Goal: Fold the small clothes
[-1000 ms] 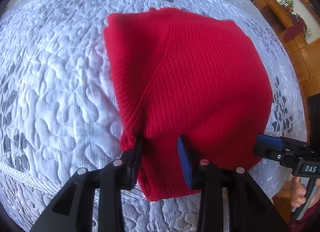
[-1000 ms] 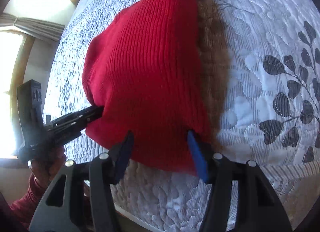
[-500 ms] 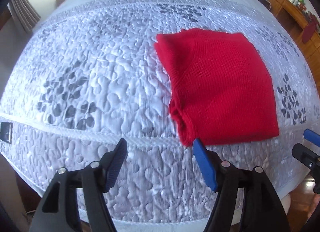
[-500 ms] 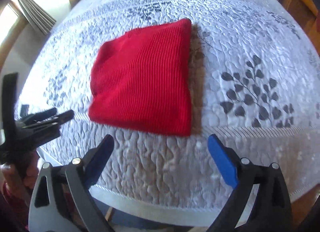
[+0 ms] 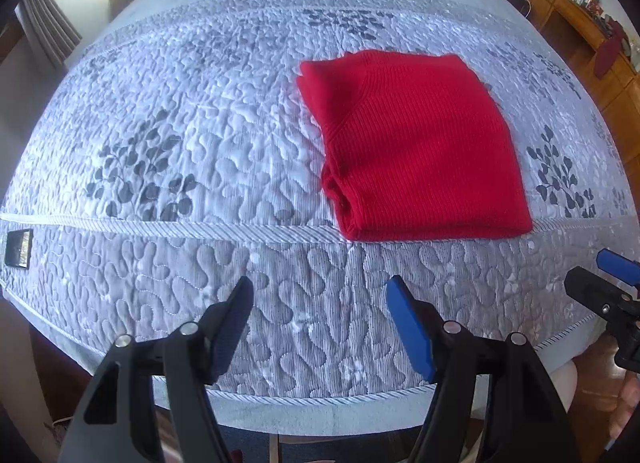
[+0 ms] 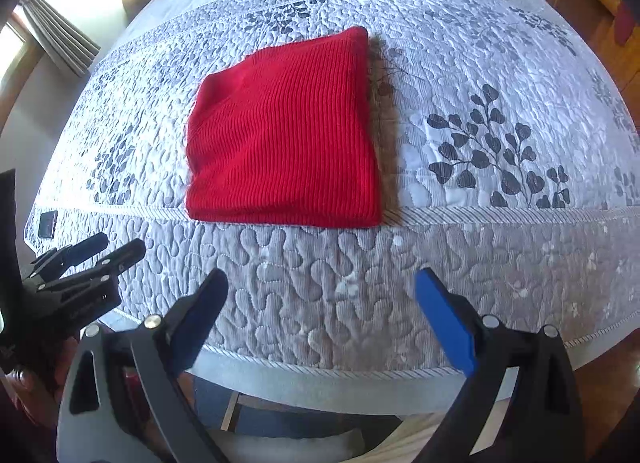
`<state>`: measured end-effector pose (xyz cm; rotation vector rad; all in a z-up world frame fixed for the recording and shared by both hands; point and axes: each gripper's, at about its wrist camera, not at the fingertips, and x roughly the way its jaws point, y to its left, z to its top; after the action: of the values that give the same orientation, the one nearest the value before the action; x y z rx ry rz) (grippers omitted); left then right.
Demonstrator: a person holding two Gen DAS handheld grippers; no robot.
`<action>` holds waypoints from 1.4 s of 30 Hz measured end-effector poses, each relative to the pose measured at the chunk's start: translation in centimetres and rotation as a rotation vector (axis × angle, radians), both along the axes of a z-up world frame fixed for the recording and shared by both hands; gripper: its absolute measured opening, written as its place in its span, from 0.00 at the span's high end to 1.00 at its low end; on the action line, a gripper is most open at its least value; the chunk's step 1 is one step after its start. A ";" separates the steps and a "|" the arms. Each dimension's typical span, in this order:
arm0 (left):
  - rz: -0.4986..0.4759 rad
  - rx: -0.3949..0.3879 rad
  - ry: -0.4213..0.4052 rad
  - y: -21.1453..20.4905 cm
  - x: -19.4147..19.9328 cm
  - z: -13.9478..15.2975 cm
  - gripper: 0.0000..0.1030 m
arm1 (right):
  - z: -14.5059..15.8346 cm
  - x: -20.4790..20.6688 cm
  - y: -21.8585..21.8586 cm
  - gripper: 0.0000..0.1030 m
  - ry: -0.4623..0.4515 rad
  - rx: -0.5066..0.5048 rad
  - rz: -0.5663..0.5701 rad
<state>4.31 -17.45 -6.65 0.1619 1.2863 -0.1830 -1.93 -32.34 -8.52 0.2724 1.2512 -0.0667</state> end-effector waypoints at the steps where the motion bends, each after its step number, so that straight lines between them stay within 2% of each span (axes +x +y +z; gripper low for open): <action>1: -0.001 -0.001 -0.003 0.0 -0.1 0.2 0.32 | 0.3 -0.1 0.1 0.08 -0.006 -0.005 -0.001; 15: -0.016 -0.016 -0.035 0.0 -1.5 1.9 0.32 | 1.1 -0.5 1.3 0.08 -0.010 -0.006 -0.003; 42: 0.002 0.012 -0.037 0.5 -0.9 0.9 0.32 | 0.0 -0.1 1.0 0.08 0.016 -0.003 0.003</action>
<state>3.44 -16.93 -5.80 0.1733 1.2505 -0.1696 -2.03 -31.33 -8.48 0.2676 1.2668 -0.0683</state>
